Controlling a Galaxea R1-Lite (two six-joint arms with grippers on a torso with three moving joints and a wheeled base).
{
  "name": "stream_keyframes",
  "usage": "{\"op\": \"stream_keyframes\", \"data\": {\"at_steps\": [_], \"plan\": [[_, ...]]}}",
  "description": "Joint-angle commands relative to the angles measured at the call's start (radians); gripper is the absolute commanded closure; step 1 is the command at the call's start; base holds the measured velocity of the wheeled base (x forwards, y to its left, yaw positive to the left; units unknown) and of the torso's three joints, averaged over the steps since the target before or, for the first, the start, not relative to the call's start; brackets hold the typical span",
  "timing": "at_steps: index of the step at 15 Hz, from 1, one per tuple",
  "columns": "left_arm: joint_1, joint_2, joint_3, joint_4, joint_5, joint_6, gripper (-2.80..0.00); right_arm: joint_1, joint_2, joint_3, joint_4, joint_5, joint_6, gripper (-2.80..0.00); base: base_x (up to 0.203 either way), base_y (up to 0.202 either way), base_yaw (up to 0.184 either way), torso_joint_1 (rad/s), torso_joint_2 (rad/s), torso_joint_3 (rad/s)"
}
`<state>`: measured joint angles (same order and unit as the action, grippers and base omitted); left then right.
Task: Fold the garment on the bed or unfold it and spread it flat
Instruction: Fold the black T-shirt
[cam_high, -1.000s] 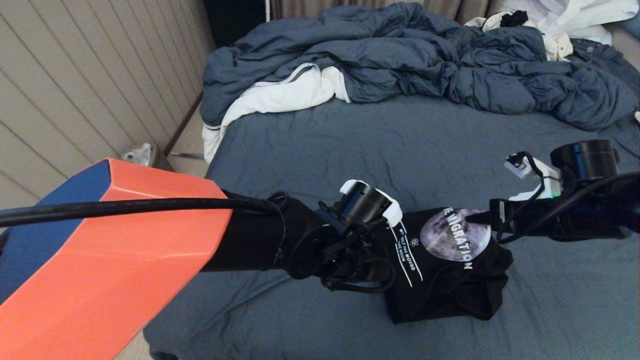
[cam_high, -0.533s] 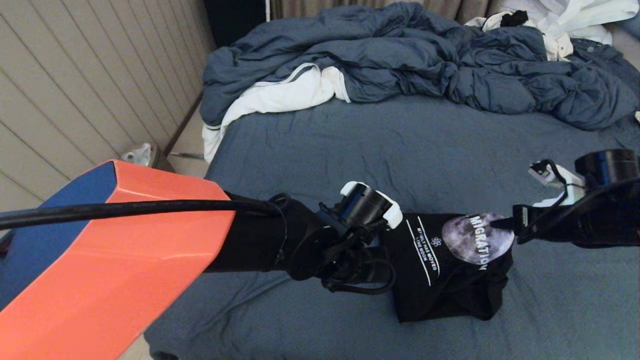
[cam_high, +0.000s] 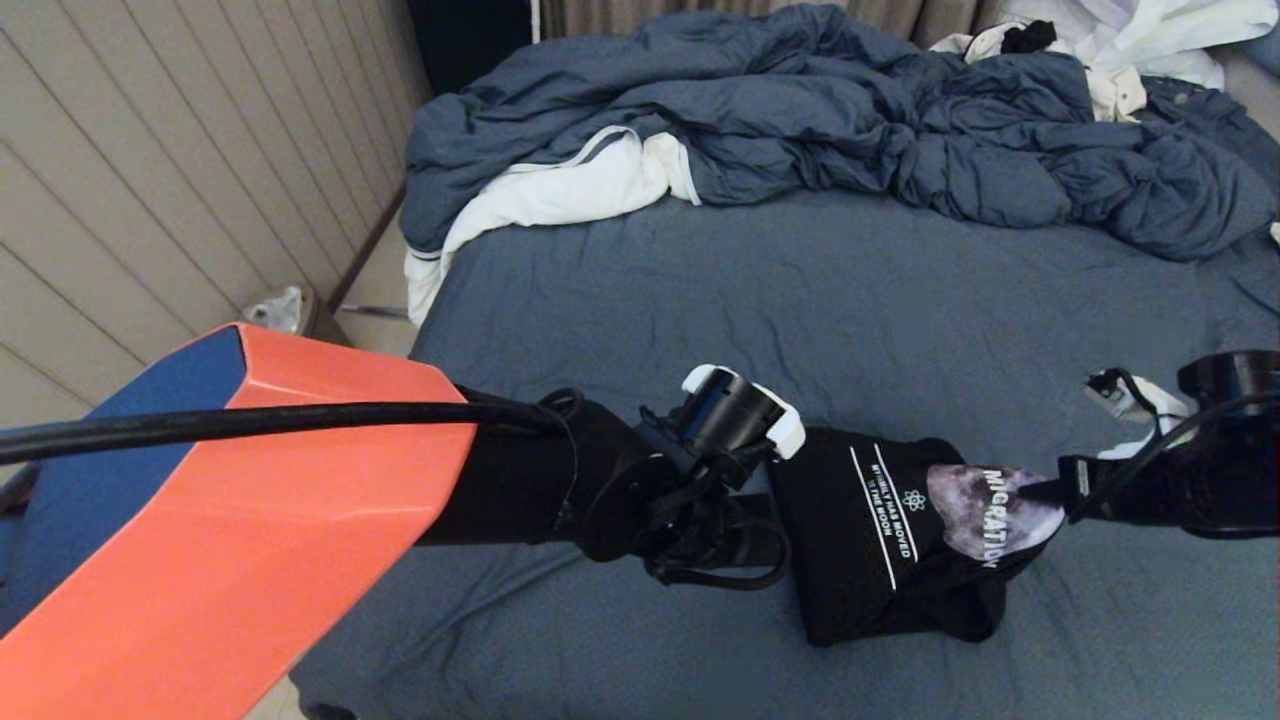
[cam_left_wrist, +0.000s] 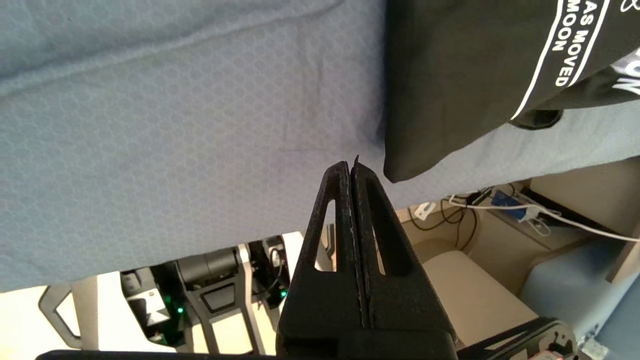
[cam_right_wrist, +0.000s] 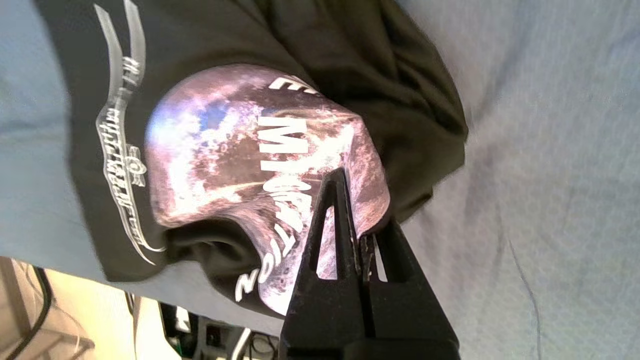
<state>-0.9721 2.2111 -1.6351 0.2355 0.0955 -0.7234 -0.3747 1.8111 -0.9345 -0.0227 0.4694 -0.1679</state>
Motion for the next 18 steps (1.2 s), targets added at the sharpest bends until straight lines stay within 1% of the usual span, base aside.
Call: {"op": "stream_keyframes", "data": {"at_steps": [1, 4, 7, 10, 12, 13, 14, 16, 18], "plan": [[0.0, 0.002, 0.002, 0.002, 0.001, -0.002, 0.0, -0.001, 0.033, 0.014, -0.003, 0.002, -0.007, -2.8, 0.0, 0.0, 0.0, 0.0, 0.0, 0.0], [0.0, -0.002, 0.009, 0.004, 0.001, 0.001, 0.0, -0.001, 0.04, 0.01, -0.003, 0.003, -0.027, -2.8, 0.0, 0.0, 0.0, 0.0, 0.0, 0.0], [0.009, -0.021, 0.014, 0.005, 0.001, 0.001, 0.0, -0.011, 0.022, -0.007, -0.001, 0.027, -0.021, -2.8, 0.0, 0.0, 0.0, 0.0, 0.0, 0.0], [0.017, -0.058, 0.014, 0.008, 0.002, 0.003, 0.0, -0.027, -0.052, -0.011, 0.003, 0.068, -0.014, -2.8, 0.0, 0.0, 0.0, 0.0, 0.0, 0.0], [0.018, -0.08, 0.005, 0.021, 0.001, 0.005, 0.0, -0.025, -0.126, -0.014, 0.007, 0.094, 0.021, -2.8, 0.0, 0.0, 0.0, 0.0, 0.0, 0.0], [0.018, -0.081, -0.003, 0.029, 0.001, 0.006, 0.0, -0.021, -0.158, -0.014, 0.011, 0.101, 0.044, 0.0, 0.0, 0.0, 0.0, 0.0, 0.0, 0.0], [0.018, -0.078, -0.017, 0.033, 0.001, 0.004, 0.0, -0.012, -0.179, -0.014, 0.019, 0.104, 0.065, 0.0, 0.0, 0.0, 0.0, 0.0, 0.0, 0.0], [0.018, -0.07, -0.046, 0.065, -0.001, -0.004, 0.0, 0.033, -0.182, -0.013, 0.025, 0.104, 0.072, 0.0, 0.0, 0.0, 0.0, 0.0, 0.0, 0.0], [0.018, -0.089, -0.035, 0.083, -0.002, -0.014, 0.0, 0.084, -0.182, -0.02, 0.053, 0.104, 0.073, 0.0, 0.0, 0.0, 0.0, 0.0, 0.0, 0.0]]}}
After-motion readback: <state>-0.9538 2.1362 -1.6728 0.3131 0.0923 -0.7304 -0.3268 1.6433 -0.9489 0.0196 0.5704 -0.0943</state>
